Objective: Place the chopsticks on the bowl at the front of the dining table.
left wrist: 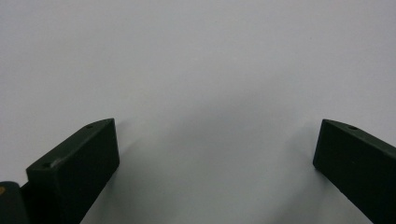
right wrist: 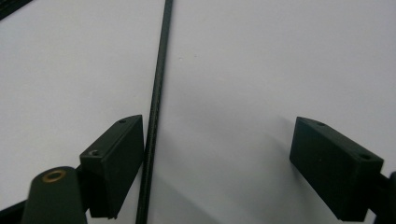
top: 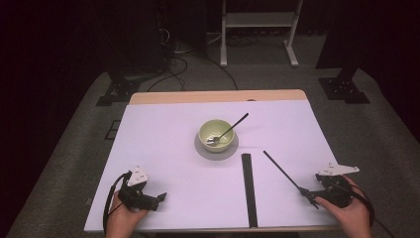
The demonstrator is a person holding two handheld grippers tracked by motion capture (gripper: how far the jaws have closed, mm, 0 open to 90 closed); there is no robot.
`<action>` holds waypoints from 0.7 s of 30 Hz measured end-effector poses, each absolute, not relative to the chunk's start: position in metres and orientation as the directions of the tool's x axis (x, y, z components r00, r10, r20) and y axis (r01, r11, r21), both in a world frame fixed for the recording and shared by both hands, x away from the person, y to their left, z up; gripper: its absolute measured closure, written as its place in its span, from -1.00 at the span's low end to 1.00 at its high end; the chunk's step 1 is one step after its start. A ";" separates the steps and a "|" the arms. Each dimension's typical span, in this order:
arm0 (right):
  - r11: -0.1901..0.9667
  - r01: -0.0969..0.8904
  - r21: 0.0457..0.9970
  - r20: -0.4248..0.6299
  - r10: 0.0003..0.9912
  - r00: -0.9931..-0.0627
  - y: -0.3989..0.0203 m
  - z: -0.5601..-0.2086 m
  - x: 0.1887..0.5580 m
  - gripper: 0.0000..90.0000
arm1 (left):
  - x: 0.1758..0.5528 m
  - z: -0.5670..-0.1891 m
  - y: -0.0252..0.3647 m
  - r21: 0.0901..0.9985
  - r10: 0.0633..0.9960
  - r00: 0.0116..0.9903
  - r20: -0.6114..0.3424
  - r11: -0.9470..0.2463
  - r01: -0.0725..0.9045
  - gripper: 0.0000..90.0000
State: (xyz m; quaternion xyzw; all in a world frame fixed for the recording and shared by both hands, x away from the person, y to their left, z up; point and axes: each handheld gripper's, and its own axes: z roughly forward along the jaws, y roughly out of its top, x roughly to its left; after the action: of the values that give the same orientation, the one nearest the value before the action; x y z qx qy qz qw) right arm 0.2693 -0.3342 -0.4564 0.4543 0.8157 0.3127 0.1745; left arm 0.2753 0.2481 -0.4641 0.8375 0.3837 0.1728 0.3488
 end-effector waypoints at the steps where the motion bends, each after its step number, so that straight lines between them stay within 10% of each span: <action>1: 0.391 0.633 0.669 -0.003 0.852 -0.523 -0.335 -0.456 0.270 -0.63 | 0.275 -0.464 0.248 0.717 0.763 0.646 0.022 -0.462 0.522 -1.00; 21: 0.368 0.643 0.672 0.007 0.865 -0.502 -0.345 -0.457 0.270 -0.61 | 0.275 -0.464 0.248 0.716 0.763 0.646 0.021 -0.462 0.523 -1.00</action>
State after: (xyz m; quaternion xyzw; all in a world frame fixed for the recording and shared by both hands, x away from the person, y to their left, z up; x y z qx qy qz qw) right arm 0.2703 -0.3454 -0.4567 0.4666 0.8079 0.3135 0.1769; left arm 0.2754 0.2482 -0.4641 0.8375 0.3838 0.1724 0.3488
